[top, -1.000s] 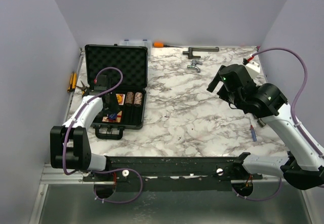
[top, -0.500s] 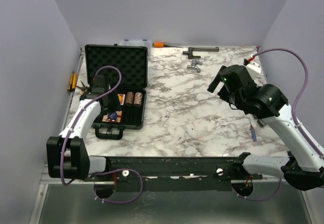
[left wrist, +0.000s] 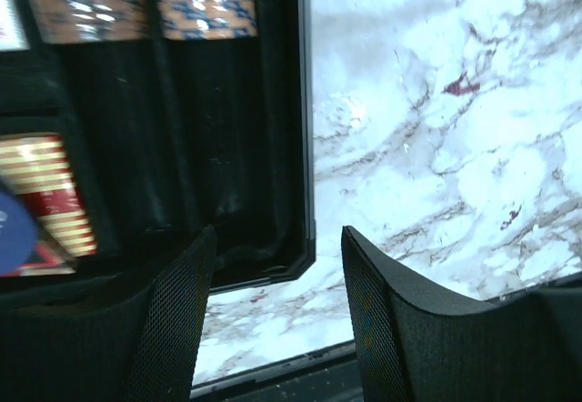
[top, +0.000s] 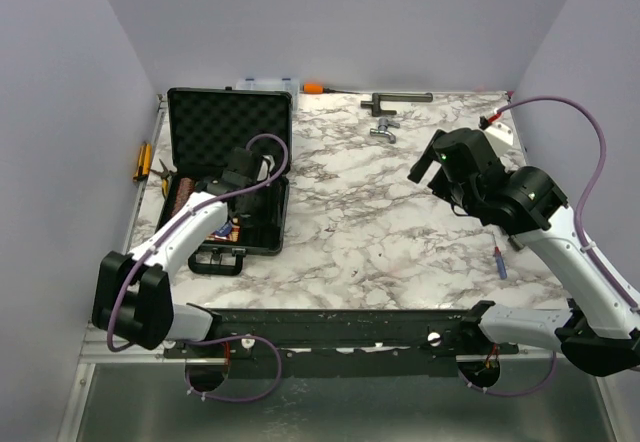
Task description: Pack up texas hold em set
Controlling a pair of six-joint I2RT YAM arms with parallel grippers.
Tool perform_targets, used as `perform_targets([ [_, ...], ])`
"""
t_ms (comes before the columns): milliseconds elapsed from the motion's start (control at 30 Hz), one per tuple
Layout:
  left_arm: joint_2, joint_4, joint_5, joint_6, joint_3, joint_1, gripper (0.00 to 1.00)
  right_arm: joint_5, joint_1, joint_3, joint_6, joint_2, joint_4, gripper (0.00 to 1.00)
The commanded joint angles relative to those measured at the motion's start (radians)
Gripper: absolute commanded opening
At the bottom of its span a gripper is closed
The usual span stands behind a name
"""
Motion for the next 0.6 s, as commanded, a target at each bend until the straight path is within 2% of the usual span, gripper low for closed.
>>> perform_targets([
  [0,0.079,0.013,0.069,-0.035,0.018,-0.062,0.58,-0.002,0.002,-0.018,0.019,-0.029,-0.005,1.0],
  [200,0.137,0.018,0.044,-0.057,0.012,-0.108,0.56,-0.009,0.003,-0.031,0.028,-0.04,-0.01,1.0],
  [467,0.233,0.032,0.019,-0.097,0.003,-0.139,0.47,-0.009,0.002,-0.019,0.021,-0.035,-0.009,1.0],
  [567,0.266,0.032,0.015,-0.102,0.019,-0.162,0.41,-0.005,0.003,-0.011,0.018,-0.033,-0.01,1.0],
])
